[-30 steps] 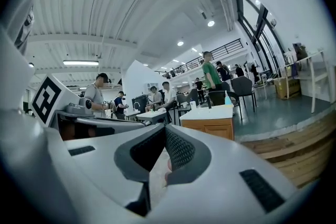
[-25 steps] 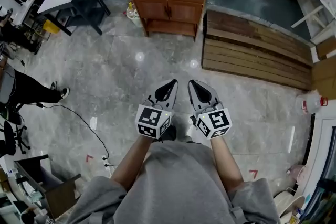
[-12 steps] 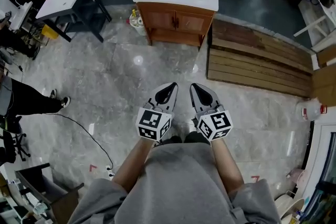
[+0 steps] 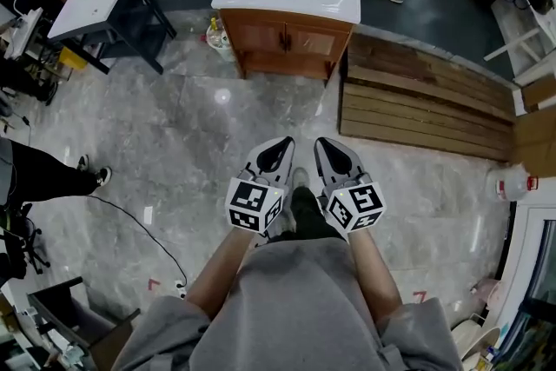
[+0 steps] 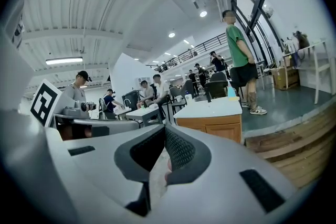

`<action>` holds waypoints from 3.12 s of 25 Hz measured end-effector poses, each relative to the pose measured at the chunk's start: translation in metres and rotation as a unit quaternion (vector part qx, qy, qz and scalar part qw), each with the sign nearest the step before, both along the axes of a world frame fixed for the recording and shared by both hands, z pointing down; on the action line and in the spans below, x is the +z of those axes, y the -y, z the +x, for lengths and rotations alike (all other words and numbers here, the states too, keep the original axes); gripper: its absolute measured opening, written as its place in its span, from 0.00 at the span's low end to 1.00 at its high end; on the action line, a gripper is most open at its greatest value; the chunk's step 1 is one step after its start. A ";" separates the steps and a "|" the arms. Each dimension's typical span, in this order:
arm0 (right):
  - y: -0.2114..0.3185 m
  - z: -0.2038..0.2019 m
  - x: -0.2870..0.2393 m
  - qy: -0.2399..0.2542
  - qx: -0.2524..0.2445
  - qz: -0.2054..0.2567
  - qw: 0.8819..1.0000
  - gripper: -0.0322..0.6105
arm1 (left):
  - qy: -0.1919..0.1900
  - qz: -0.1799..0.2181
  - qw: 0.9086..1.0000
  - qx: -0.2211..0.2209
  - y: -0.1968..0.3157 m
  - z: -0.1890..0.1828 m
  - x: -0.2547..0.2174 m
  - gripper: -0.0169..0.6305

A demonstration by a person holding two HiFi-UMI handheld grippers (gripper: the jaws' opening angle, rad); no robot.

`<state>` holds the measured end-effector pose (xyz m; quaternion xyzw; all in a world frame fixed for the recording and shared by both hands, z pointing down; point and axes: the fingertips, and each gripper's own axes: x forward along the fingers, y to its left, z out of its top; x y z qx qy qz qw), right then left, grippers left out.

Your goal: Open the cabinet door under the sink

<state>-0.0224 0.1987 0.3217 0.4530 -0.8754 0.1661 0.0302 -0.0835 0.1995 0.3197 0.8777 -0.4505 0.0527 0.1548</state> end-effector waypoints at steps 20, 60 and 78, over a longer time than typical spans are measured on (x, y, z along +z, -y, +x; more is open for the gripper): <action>0.165 0.016 0.013 0.058 -0.027 -0.039 0.997 0.07 | 0.029 -0.022 0.999 -0.030 0.160 0.020 0.007 0.04; 0.387 -0.071 0.143 0.058 0.081 -0.158 0.982 0.07 | 0.028 -0.104 0.993 0.038 0.395 -0.072 0.133 0.04; 0.444 -0.020 0.235 0.090 0.040 -0.232 0.968 0.07 | 0.053 -0.148 0.987 -0.028 0.446 -0.023 0.216 0.04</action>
